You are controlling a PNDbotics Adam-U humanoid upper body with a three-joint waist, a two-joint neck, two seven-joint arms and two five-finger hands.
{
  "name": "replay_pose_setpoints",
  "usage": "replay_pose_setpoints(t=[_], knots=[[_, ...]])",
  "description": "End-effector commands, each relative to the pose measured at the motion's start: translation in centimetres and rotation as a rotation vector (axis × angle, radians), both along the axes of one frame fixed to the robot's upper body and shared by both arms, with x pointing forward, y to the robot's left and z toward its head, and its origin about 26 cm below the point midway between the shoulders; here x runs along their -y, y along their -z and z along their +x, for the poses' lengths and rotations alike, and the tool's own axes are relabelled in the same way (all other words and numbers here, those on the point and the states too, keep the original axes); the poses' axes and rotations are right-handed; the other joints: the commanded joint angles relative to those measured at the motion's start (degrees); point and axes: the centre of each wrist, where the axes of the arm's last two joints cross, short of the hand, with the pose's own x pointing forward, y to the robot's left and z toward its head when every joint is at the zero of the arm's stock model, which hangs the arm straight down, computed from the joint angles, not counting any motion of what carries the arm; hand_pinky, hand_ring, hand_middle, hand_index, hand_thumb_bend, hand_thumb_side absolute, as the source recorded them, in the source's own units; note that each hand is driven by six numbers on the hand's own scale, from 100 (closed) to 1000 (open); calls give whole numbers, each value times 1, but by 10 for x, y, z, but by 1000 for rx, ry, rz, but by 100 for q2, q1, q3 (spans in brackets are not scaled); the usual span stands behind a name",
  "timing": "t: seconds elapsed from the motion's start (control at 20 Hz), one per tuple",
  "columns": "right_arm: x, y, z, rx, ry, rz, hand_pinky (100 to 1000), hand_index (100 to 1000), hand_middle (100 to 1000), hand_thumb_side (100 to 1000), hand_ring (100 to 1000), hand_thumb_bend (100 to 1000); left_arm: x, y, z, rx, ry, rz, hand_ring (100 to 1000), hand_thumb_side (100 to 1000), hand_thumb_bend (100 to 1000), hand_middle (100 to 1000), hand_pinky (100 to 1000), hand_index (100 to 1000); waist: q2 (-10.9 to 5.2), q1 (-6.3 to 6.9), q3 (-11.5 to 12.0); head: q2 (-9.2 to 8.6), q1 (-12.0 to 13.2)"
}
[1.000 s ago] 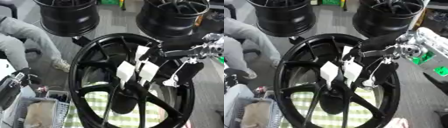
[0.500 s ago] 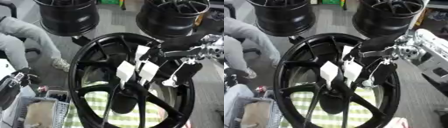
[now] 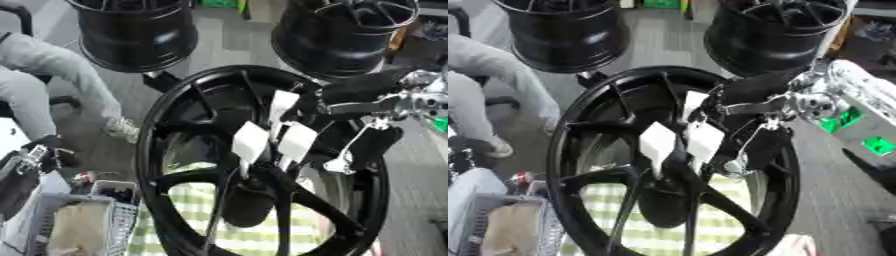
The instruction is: Pull the pin out of the wheel hub.
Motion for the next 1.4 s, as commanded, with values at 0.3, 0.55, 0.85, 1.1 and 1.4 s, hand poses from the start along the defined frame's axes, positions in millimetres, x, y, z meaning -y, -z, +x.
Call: replay_pose_setpoints(t=[0.3, 0.55, 0.85, 1.1, 1.4], knots=[[3, -2, 5, 23, 17, -16, 829, 953, 883, 373, 815, 257, -2, -11, 2, 35, 6, 25, 615, 834, 100, 640, 709, 704, -39, 29, 7, -15, -4], [3, 1, 8, 20, 23, -22, 828, 948, 882, 369, 815, 254, -2, -11, 2, 36, 7, 26, 615, 834, 100, 640, 709, 704, -30, 28, 11, -15, -5], [4, 5, 13, 13, 32, -26, 825, 940, 877, 358, 812, 244, -2, -12, 2, 38, 8, 26, 616, 835, 100, 640, 710, 705, -9, 25, 22, -15, -5], [5, 8, 15, 6, 37, -28, 820, 922, 858, 345, 807, 233, -2, -12, 2, 38, 8, 27, 616, 836, 100, 640, 710, 705, 4, 23, 15, -15, -3], [8, 9, 10, 17, 32, -16, 808, 859, 800, 306, 789, 200, -2, -12, 3, 40, 9, 28, 616, 836, 100, 640, 710, 705, 15, 28, 10, -15, -4]])
